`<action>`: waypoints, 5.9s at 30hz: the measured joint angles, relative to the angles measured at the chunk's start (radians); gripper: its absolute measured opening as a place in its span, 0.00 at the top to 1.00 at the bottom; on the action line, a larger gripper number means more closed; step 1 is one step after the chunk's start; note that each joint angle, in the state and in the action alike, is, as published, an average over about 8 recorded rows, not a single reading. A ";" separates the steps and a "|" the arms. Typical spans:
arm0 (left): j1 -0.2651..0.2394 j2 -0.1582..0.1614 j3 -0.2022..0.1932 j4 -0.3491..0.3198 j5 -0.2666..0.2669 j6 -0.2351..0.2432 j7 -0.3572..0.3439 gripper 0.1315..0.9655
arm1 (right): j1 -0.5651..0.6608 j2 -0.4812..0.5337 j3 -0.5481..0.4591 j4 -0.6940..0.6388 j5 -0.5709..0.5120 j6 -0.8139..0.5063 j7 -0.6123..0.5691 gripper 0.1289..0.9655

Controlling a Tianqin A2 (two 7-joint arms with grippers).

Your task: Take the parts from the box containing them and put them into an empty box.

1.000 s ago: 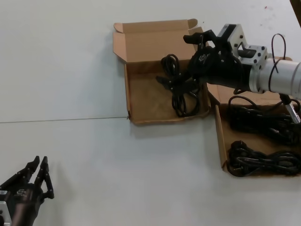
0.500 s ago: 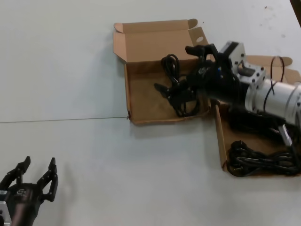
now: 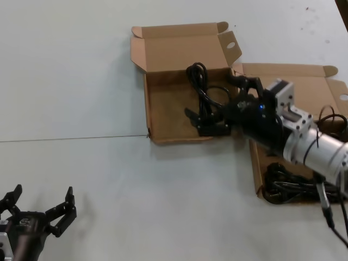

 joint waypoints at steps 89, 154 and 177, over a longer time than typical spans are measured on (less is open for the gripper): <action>0.000 0.000 0.000 0.000 0.000 0.000 0.000 0.00 | -0.740 -0.069 0.330 0.400 0.119 0.489 0.000 0.00; 0.000 0.000 0.000 0.000 0.000 0.000 0.000 0.00 | -0.740 -0.069 0.330 0.400 0.119 0.489 0.000 0.00; 0.000 0.000 0.000 0.000 0.000 0.000 0.000 0.00 | -0.740 -0.069 0.330 0.400 0.119 0.489 0.000 0.00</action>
